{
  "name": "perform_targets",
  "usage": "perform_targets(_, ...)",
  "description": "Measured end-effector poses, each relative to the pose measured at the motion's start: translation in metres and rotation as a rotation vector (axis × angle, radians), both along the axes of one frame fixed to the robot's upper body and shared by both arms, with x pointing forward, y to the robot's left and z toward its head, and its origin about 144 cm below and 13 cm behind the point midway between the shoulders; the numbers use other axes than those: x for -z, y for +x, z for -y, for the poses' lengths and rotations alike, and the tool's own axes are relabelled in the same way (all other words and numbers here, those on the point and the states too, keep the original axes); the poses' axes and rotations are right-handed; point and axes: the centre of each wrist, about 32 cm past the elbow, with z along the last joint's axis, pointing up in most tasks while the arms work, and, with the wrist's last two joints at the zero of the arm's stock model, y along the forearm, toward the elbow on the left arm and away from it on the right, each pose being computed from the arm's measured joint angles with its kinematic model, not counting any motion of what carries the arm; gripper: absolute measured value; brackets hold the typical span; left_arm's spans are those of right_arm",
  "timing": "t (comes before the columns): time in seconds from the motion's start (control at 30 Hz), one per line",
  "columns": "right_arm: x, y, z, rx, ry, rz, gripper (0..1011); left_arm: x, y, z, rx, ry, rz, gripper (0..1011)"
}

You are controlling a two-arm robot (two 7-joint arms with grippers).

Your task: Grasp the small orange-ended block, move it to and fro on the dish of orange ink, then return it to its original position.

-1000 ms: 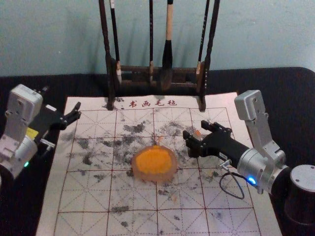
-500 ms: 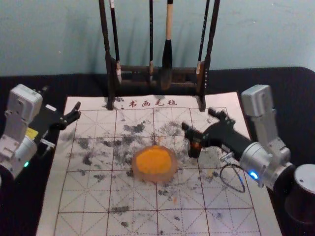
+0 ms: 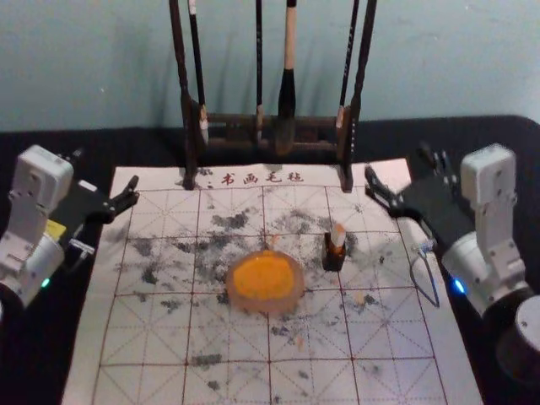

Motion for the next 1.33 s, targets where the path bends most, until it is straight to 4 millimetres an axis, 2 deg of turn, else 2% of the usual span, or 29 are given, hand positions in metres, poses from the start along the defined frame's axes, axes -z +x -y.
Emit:
perform_targets(0.17, 0.015, -0.003, 0.007, 0.009, -0.038, -0.051, 1003, 0.000, 0.000, 0.000, 0.000, 0.000, 0.000, 1001)
perform_targets(0.33, 0.019, -0.004, 0.009, -0.002, -0.053, -0.087, 1003, 0.000, 0.000, 0.000, 0.000, 0.000, 0.000, 1001)
perform_targets(1.33, 0.019, -0.004, 0.009, 0.004, -0.051, -0.076, 1003, 0.000, 0.000, 0.000, 0.000, 0.000, 0.000, 1001)
